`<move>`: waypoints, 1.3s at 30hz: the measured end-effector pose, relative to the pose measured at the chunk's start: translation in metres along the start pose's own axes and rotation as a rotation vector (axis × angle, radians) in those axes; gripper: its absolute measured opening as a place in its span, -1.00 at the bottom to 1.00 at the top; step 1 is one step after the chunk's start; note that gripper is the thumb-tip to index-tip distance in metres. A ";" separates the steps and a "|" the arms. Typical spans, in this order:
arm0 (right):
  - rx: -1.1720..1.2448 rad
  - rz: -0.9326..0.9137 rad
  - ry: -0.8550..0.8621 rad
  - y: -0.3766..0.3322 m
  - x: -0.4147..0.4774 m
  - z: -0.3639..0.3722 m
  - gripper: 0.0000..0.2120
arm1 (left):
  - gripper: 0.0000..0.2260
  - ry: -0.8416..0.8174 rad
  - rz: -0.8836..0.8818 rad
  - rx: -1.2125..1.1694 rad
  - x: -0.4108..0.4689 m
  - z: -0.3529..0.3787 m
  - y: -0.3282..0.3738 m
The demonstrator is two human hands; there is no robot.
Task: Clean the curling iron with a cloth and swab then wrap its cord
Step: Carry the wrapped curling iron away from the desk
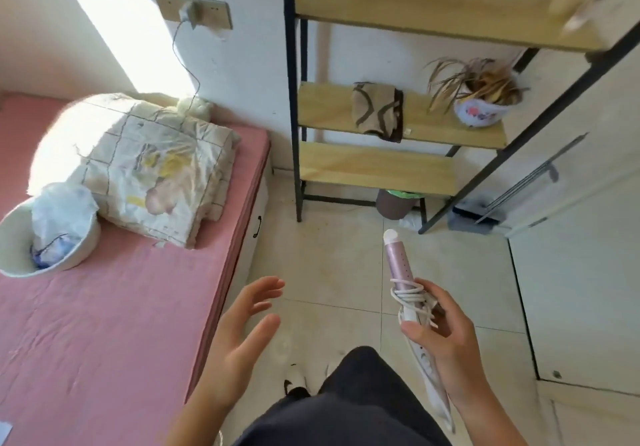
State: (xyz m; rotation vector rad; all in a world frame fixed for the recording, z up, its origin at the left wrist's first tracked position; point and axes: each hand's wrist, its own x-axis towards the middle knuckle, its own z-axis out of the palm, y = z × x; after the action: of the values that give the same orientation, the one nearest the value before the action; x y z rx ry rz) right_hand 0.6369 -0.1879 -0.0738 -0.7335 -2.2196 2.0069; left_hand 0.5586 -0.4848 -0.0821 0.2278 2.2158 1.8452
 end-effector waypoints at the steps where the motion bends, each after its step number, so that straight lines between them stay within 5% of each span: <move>1: 0.004 0.012 0.036 -0.001 0.008 -0.007 -0.44 | -0.55 -0.037 0.005 0.009 0.020 0.003 0.003; 10: 0.046 0.122 0.263 0.016 0.132 -0.066 -0.43 | -0.57 -0.196 0.018 0.061 0.213 0.057 0.023; 20: 0.087 0.044 0.091 -0.067 0.336 -0.072 -0.40 | -0.57 -0.233 0.015 0.062 0.397 0.116 0.074; 30: 0.090 -0.066 0.018 -0.153 0.479 -0.095 -0.32 | -0.61 -0.095 0.227 0.064 0.575 0.106 0.123; 39: -0.512 -0.329 -0.202 -0.309 0.653 -0.074 -0.36 | -0.59 0.011 0.200 0.535 0.699 0.079 0.138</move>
State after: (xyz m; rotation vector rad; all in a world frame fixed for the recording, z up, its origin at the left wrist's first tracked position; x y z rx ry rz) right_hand -0.0086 0.1179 0.0578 -0.1649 -2.7874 1.4283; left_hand -0.0934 -0.1920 -0.0232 0.5514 2.7378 1.2920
